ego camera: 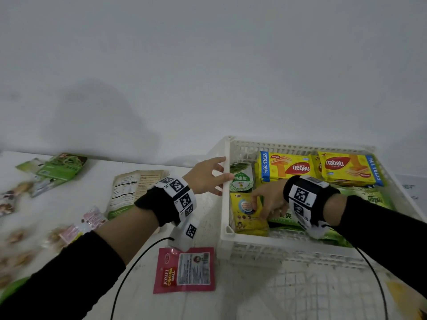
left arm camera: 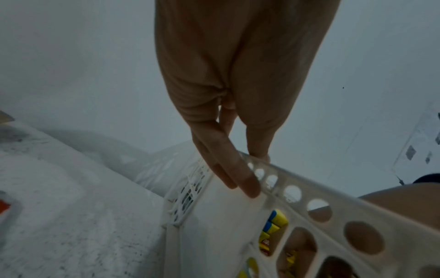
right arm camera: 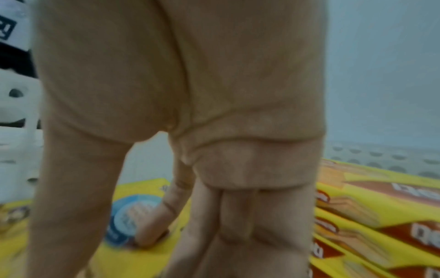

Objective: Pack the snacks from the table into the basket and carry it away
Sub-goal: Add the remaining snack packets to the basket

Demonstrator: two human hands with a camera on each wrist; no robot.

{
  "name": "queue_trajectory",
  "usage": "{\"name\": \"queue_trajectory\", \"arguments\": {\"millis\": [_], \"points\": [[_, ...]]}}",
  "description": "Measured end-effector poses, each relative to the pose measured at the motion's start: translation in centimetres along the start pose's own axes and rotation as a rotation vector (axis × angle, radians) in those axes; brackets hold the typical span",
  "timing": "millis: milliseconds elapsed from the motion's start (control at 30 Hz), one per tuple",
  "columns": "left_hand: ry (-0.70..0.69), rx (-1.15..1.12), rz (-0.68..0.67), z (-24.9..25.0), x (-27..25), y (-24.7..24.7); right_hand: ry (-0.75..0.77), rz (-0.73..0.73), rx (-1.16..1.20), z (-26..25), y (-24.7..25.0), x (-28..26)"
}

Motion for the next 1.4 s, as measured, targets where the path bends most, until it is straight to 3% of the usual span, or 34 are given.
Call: {"name": "queue_trajectory", "arguments": {"millis": [133,300,433,567,767,933,1067,1233,1400], "points": [[-0.057,0.048,0.014,-0.9,-1.6,2.2,0.068,0.149,0.049,-1.6,3.5,-2.2],[-0.126,0.289,0.044,-3.8,-3.8,8.3,0.270,0.435,0.238,-8.9,8.5,-6.6],[-0.136,0.342,0.156,-6.7,-5.9,16.5,0.407,0.482,0.310,-18.2,9.0,-7.2],[-0.044,0.318,0.260,-11.3,-8.6,26.4,0.452,0.440,0.372,-27.4,7.3,-3.2],[0.088,0.360,0.446,-19.5,-11.7,41.8,0.368,0.391,0.569,-39.0,4.1,7.0],[0.140,0.398,0.509,-24.4,-11.5,49.9,0.202,0.315,0.636,-45.9,1.1,15.3],[0.154,0.433,0.489,-26.7,-9.8,52.6,0.078,0.333,0.590,-48.9,0.1,19.9],[0.100,0.452,0.446,-27.8,-7.0,53.3,0.030,0.415,0.660,-50.8,0.0,22.9],[0.033,0.494,0.381,-27.6,-2.2,53.0,-0.012,0.275,0.580,-48.9,-1.5,23.1]]}}
Point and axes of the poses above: each hand's wrist, its own x-axis towards the middle knuckle, its own y-axis out of the back of the hand, z = x × y, the point moved 9 cm from there along x, towards the middle knuckle, and after that the axes turned 11 degrees about z, right-handed, at the moved point
